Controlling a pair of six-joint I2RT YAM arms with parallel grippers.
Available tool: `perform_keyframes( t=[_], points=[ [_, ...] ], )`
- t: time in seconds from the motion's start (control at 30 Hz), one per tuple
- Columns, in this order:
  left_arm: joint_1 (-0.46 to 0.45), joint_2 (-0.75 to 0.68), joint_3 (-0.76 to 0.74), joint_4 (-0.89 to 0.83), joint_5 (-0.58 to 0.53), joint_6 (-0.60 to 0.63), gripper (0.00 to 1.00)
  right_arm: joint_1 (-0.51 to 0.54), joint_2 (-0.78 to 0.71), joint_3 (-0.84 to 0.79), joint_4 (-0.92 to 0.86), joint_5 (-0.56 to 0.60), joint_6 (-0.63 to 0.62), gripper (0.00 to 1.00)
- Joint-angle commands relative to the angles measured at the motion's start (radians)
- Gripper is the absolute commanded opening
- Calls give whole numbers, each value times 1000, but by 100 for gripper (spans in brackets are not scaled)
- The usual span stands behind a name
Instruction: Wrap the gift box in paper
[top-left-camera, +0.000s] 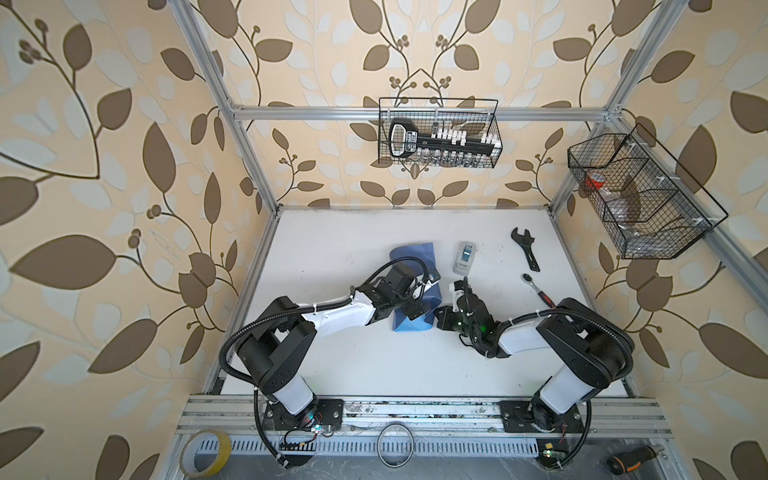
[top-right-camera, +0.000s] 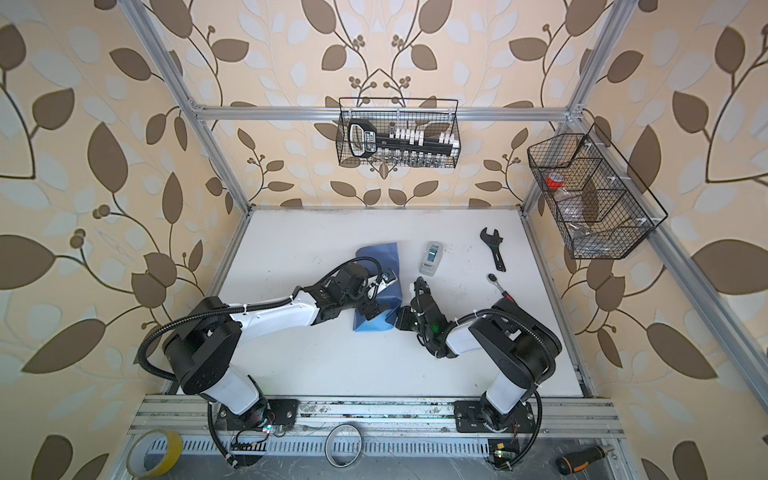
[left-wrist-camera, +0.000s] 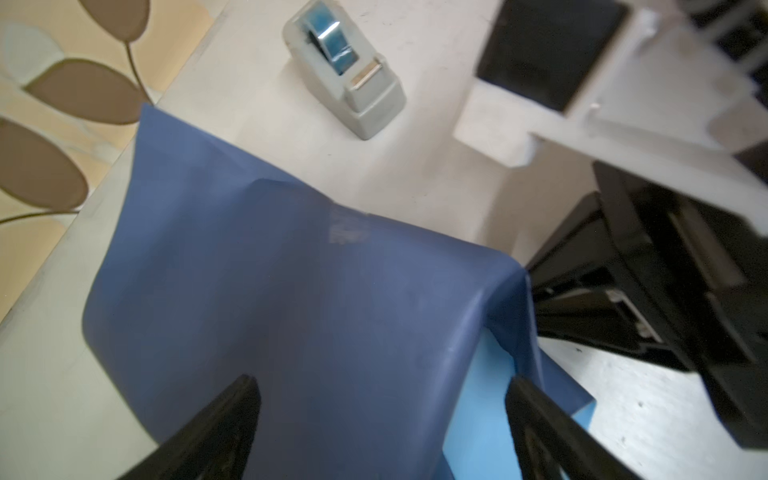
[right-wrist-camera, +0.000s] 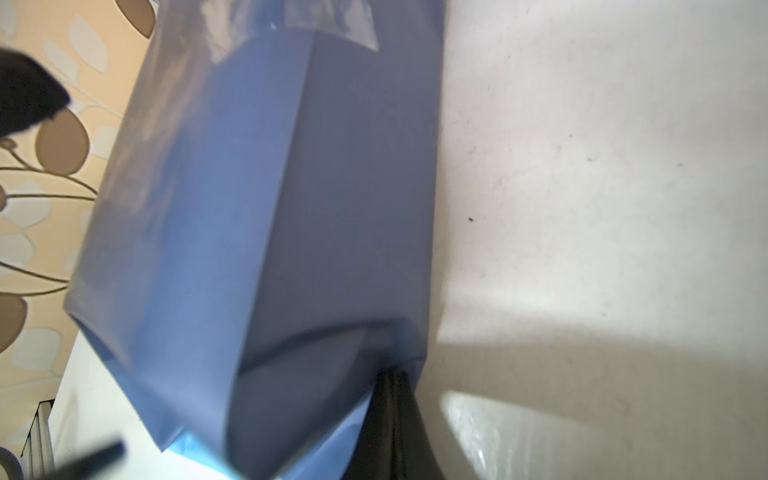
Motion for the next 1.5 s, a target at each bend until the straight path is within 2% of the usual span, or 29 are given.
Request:
perform_keyframes(
  t=[0.0,0.33,0.73,1.47],
  points=[
    [27,-15,70,-11,-60,-69,89,-2,13,-13,23,-4,11,5],
    [42,80,144,-154,-144,-65,73,-2,6,-17,26,-4,15,5],
    [42,89,61,-189,-146,-38,73,11,-6,-23,44,3,33,5],
    [42,71,32,-170,-133,-39,75,28,129,-62,209,38,146,5]
  ],
)
